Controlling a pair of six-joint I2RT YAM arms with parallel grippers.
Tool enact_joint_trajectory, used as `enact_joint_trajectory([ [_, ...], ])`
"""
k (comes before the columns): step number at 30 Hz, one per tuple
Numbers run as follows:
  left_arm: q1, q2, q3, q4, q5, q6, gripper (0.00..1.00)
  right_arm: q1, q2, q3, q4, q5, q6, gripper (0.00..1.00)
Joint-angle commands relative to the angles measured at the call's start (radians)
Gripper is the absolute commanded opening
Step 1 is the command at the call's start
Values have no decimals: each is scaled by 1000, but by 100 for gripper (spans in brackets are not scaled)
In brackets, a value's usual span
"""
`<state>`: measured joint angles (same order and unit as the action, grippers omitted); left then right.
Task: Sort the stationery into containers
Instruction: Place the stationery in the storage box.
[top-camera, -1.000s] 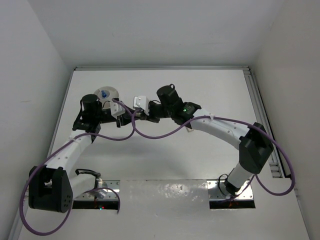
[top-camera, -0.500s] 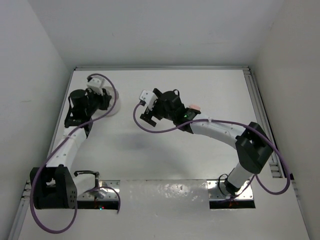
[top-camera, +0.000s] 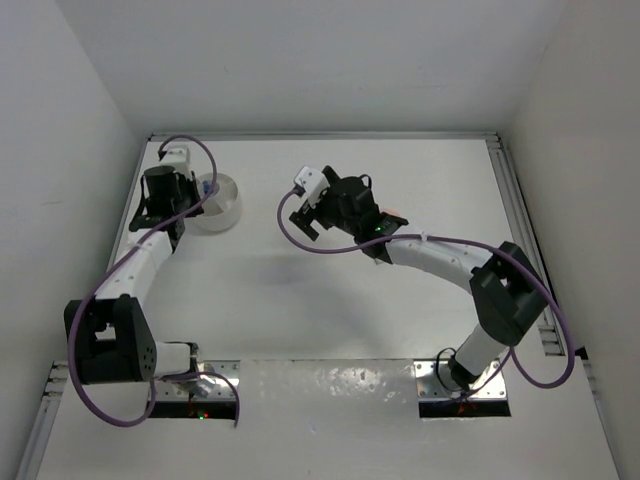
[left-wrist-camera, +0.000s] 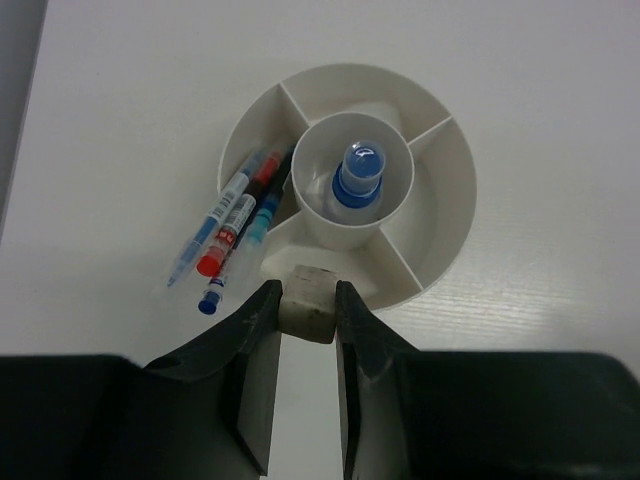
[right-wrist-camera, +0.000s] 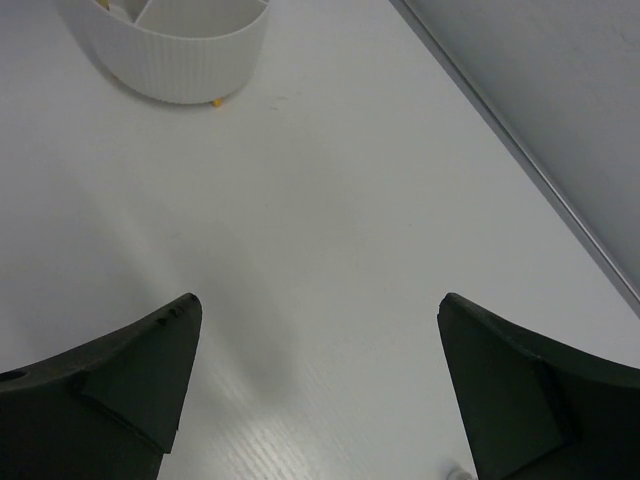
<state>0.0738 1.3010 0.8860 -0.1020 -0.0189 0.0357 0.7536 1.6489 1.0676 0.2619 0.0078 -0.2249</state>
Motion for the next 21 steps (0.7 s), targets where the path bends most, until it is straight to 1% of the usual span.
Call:
enact_joint_trajectory([
  [1,0,10,30,-7,-29,-25,0,-17,-8,5,69,-2,30,99],
  [3,-5,30,22,48,-18,-25,0,-23,0,8,71,-2,35,99],
  [4,-11,35,22,48,-10,-25,0,-23,0,12,66,-3,35,99],
  [7,-29,63,18,120,-9,12,0,-34,5,17,46,-3,35,99],
  [11,-34,89,-1,136,-10,26,0,-45,-1,8,39,0,41,99],
  [16,-49,107,-30,199,-16,24,0,-49,-12,3,27,24,45,99],
  [18,-54,115,-33,209,-36,23,3,-51,-20,3,11,47,51,99],
  [20,-55,118,-45,216,-42,21,12,-62,-34,-1,-12,54,73,99],
  [21,-57,121,-53,216,-44,21,15,-72,-38,-4,-18,58,79,99],
])
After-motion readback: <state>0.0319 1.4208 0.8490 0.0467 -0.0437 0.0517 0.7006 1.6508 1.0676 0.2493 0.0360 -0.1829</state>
